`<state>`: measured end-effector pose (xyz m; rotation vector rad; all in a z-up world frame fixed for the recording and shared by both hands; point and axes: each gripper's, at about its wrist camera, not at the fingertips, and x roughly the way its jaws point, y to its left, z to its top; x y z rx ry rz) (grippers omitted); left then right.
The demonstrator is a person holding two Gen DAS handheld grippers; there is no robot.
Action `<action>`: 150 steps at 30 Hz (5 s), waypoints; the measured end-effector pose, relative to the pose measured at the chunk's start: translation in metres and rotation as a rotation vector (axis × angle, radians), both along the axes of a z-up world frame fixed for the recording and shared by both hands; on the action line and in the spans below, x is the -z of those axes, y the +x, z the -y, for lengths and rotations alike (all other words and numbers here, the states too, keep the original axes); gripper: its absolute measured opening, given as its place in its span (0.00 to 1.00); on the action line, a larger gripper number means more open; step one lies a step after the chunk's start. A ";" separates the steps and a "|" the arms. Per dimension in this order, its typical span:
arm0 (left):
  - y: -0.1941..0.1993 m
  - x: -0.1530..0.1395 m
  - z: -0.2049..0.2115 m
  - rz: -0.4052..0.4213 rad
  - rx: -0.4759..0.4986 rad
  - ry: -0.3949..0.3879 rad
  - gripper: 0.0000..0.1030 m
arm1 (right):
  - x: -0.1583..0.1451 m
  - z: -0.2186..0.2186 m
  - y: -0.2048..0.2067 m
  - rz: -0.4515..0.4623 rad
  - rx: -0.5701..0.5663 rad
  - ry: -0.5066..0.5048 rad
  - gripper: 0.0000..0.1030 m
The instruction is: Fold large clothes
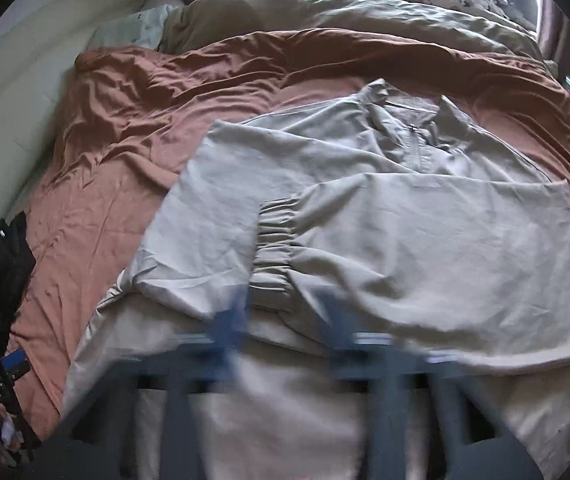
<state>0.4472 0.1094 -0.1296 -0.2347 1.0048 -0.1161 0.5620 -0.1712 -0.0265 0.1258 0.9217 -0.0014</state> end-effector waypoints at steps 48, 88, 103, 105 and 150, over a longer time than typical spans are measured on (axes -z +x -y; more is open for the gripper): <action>0.217 0.043 0.318 -0.127 0.266 0.203 0.79 | 0.069 0.339 -0.167 -0.080 0.587 0.039 0.62; -0.043 -0.002 0.110 0.004 0.090 0.008 0.78 | 0.053 0.284 -0.376 -0.007 0.518 0.248 0.62; -0.102 0.044 0.079 -0.035 0.058 -0.237 0.51 | 0.084 0.248 -0.413 0.074 0.404 0.408 0.62; -0.106 0.044 0.075 -0.032 0.065 -0.273 0.50 | 0.087 0.246 -0.414 0.088 0.382 0.430 0.62; -0.100 0.060 0.079 -0.093 0.099 -0.572 0.11 | 0.148 0.261 -0.433 0.254 0.454 0.816 0.10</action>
